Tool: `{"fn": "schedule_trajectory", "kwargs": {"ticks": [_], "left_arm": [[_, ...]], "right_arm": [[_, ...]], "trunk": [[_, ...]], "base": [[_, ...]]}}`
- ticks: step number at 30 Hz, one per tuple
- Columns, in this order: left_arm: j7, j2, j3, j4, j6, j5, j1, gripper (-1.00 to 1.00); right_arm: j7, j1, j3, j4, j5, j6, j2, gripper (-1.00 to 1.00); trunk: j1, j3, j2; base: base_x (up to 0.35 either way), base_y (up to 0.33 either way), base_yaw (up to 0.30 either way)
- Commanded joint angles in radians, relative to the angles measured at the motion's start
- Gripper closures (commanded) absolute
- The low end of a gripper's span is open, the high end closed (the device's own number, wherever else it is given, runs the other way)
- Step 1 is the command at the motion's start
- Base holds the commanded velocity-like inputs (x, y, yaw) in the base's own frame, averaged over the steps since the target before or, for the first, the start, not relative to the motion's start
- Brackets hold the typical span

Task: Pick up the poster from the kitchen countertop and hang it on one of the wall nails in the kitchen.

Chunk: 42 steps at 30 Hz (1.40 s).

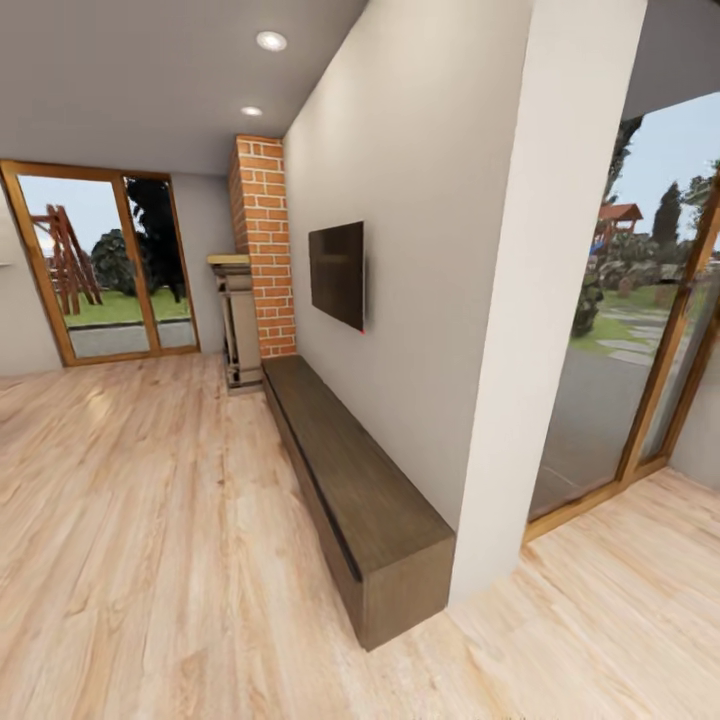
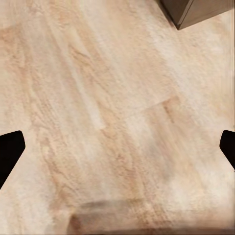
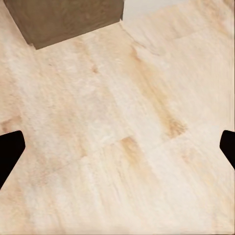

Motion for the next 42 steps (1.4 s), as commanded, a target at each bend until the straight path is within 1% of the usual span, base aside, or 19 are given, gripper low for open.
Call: {"fn": "schedule_trajectory", "kwargs": {"ticks": [1, 4, 5, 6, 7, 9, 12, 42], "left_arm": [[0.0, 0.0, 0.0, -0.001, -0.001, -0.001, 0.0, -1.0], [0.0, 0.0, 0.0, -0.001, -0.001, 0.0, 0.0, -1.0], [0.0, 0.0, -0.001, -0.001, -0.001, 0.0, 0.0, -1.0], [0.0, 0.0, -0.001, -0.001, -0.001, 0.0, 0.0, -1.0], [0.0, 0.0, -0.001, -0.001, -0.001, 0.0, 0.001, -1.0], [0.0, 0.0, -0.001, -0.001, -0.001, 0.0, 0.001, -1.0], [0.0, 0.0, -0.001, -0.001, -0.001, 0.0, 0.001, -1.0], [0.0, 0.0, -0.001, -0.001, -0.001, 0.0, 0.0, -1.0]], "right_arm": [[0.0, -0.001, -0.012, 0.001, -0.001, -0.004, 0.0, -1.0], [0.0, -0.001, -0.055, 0.001, -0.002, -0.004, 0.0, -1.0], [0.0, -0.001, -0.092, 0.0, -0.003, -0.004, 0.0, -1.0], [0.0, -0.001, -0.111, 0.0, -0.003, -0.004, 0.0, -1.0], [0.0, -0.001, -0.141, 0.0, -0.003, -0.004, 0.0, -1.0], [0.0, -0.002, -0.169, 0.001, -0.003, -0.003, 0.0, -1.0], [0.0, -0.002, -0.193, 0.002, -0.002, -0.005, 0.001, -1.0], [0.0, -0.002, -0.196, 0.002, 0.0, -0.007, 0.003, -1.0]], "trunk": [[0.0, 0.0, -0.001], [0.0, 0.001, -0.001], [0.0, 0.001, -0.001], [0.0, 0.002, -0.001], [0.0, 0.002, -0.001], [0.0, 0.003, -0.001], [0.0, 0.004, -0.001], [0.0, 0.014, -0.001]], "base": [[0.0, 0.0, -0.3], [0.0, 0.0, -0.3], [0.0, 0.0, -0.3], [0.0, 0.0, -0.3], [0.0, 0.0, -0.3], [0.0, 0.0, -0.3], [0.0, 0.0, -0.3], [0.0, 0.0, -0.295]]}}
